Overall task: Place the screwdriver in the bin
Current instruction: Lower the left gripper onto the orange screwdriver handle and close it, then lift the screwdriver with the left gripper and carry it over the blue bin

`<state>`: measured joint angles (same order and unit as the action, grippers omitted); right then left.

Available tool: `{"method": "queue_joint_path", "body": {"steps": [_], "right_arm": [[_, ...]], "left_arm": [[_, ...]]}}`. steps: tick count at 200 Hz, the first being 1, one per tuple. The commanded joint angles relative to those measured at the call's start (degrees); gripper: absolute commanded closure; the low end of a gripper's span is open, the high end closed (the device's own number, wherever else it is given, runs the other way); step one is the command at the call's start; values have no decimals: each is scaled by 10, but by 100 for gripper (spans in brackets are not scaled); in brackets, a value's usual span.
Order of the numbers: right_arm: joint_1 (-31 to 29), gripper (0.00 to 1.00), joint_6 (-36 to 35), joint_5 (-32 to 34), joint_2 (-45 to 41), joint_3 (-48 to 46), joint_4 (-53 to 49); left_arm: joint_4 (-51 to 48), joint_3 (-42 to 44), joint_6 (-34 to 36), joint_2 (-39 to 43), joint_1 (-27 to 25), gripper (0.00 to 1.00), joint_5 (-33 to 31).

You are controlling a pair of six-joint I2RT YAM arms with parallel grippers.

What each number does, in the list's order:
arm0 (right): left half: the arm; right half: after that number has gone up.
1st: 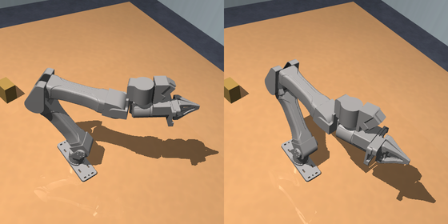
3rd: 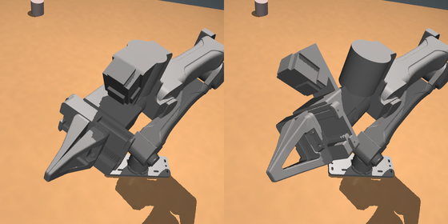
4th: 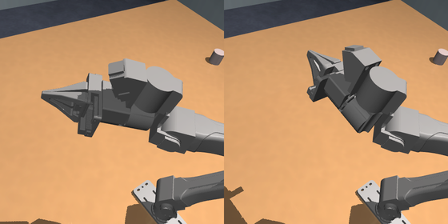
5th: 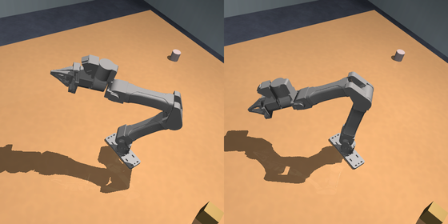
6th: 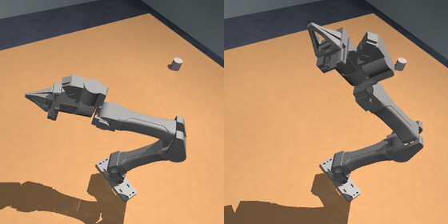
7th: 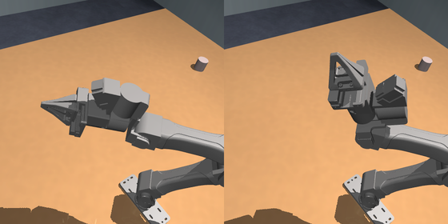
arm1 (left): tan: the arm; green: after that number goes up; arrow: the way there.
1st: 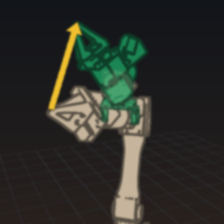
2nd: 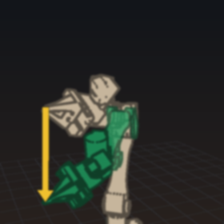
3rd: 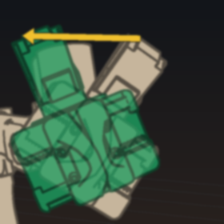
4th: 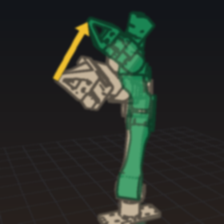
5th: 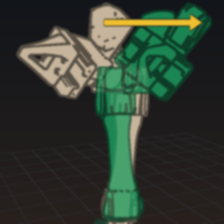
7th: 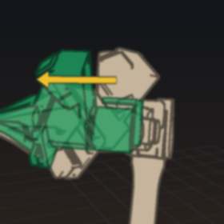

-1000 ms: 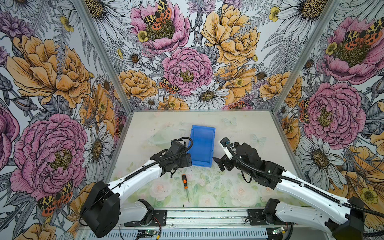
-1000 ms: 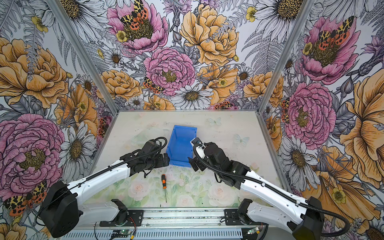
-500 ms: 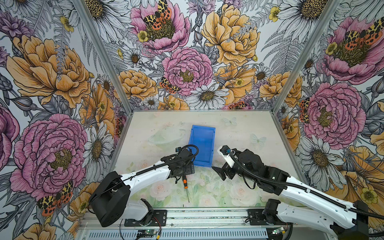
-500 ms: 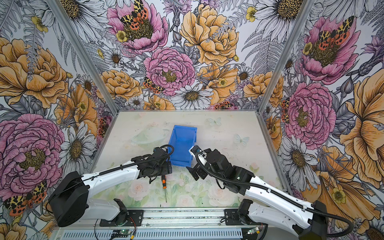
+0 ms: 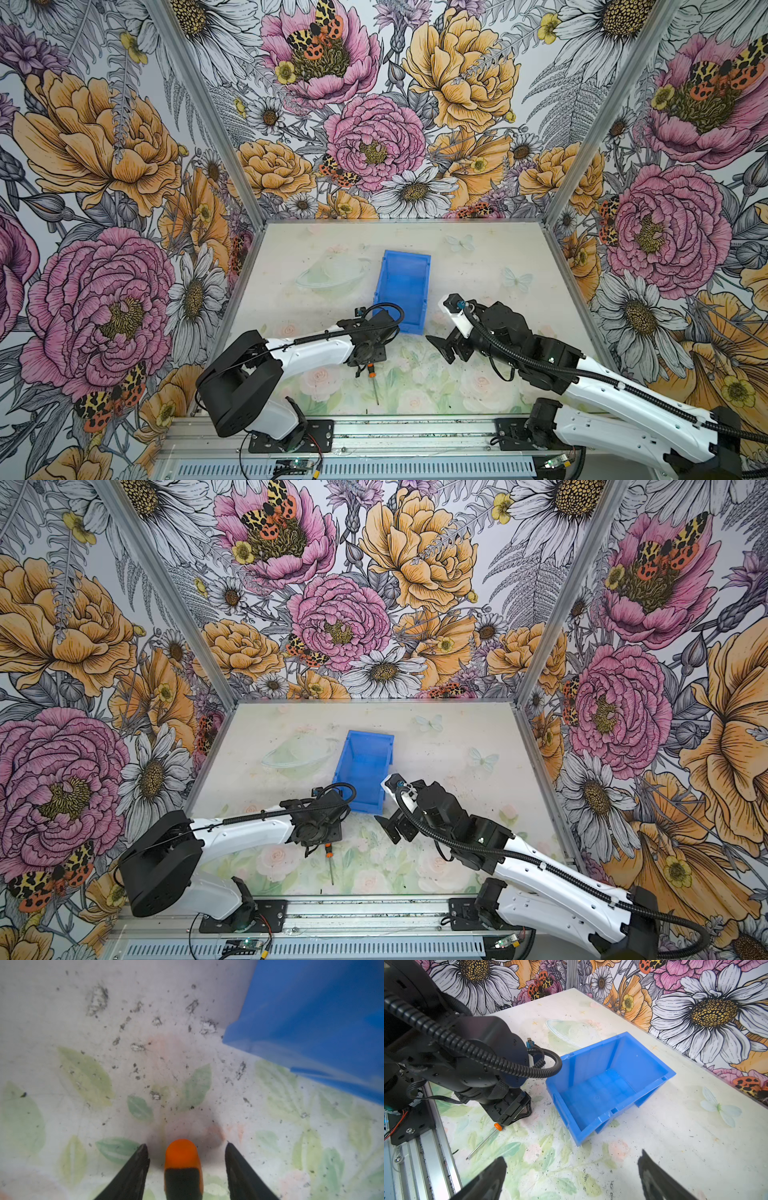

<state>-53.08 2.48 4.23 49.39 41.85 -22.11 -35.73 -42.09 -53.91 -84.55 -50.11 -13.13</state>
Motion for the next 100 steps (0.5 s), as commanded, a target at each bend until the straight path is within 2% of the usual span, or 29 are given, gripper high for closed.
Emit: {"method": "queue_joint_path", "body": {"steps": [1, 51, 100], "right_arm": [[-3, 1, -1, 6, -9, 2, 3], [-3, 1, -4, 7, -2, 10, 3], [-3, 1, -10, 15, -7, 9, 3]], "left_arm": [[-1, 2, -13, -11, -7, 50, -16], [-2, 11, -30, -11, -23, 67, -23], [-2, 21, -38, 8, -29, 89, -33]]}}
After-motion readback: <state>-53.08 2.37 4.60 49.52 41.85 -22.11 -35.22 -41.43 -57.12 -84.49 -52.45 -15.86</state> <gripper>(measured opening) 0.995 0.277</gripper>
